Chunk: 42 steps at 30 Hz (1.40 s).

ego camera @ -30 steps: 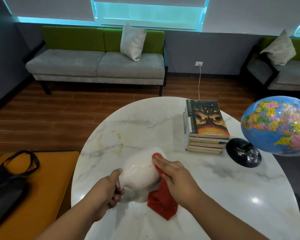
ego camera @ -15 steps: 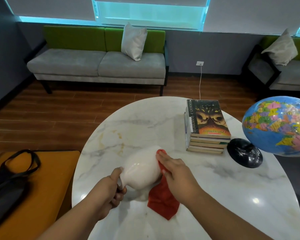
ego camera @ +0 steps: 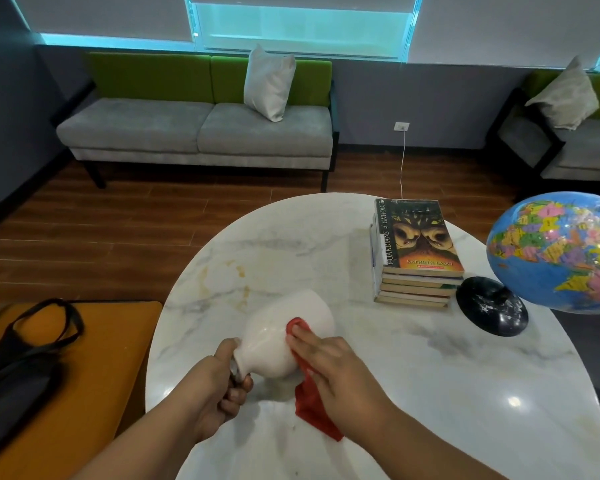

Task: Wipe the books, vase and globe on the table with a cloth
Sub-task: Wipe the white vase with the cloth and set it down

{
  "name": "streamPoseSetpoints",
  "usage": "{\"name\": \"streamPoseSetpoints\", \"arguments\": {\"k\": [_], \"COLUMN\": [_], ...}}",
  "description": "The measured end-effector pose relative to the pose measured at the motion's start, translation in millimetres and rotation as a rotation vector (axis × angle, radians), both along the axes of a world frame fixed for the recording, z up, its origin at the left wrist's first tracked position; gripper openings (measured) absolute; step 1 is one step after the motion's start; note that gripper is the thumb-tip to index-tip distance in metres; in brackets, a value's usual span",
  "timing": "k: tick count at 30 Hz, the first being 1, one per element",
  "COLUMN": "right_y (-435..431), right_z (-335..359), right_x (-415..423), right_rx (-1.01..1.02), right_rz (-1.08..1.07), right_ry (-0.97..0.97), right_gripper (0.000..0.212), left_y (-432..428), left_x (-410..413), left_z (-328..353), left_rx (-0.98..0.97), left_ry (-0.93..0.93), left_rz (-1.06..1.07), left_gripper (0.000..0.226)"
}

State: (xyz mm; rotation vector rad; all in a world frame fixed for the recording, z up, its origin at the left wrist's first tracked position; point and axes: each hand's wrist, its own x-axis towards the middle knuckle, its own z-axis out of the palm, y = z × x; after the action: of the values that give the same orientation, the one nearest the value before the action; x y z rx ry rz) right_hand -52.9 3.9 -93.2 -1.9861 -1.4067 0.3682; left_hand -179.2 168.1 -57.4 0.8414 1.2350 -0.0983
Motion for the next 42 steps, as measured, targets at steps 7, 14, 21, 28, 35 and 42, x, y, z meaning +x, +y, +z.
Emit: {"name": "streamPoseSetpoints", "arguments": {"k": [7, 14, 21, 28, 35, 42], "right_y": [-8, 1, 4, 10, 13, 19], "right_z": [-10, 4, 9, 23, 34, 42], "right_x": [19, 6, -8, 4, 8, -13], "right_rx": [-0.005, -0.013, -0.068, -0.009, -0.044, -0.213], "right_rz": [-0.212, -0.009, 0.097, -0.053, -0.032, 0.176], "right_ry": [-0.001, -0.166, -0.252, -0.18, -0.141, -0.252], "right_gripper": [0.063, 0.057, 0.063, 0.057, 0.059, 0.071], "left_y": [-2, -5, -12, -19, -20, -24], "left_x": [4, 4, 7, 12, 16, 14], "left_z": [1, 4, 6, 9, 11, 8], "left_rx": [0.019, 0.041, 0.084, 0.177, 0.256, 0.281], "left_ry": [-0.013, -0.007, 0.004, 0.018, -0.004, -0.032], "left_rz": [-0.019, -0.03, -0.034, -0.074, -0.107, -0.119], "left_gripper": [0.034, 0.039, 0.042, 0.048, 0.047, 0.047]}}
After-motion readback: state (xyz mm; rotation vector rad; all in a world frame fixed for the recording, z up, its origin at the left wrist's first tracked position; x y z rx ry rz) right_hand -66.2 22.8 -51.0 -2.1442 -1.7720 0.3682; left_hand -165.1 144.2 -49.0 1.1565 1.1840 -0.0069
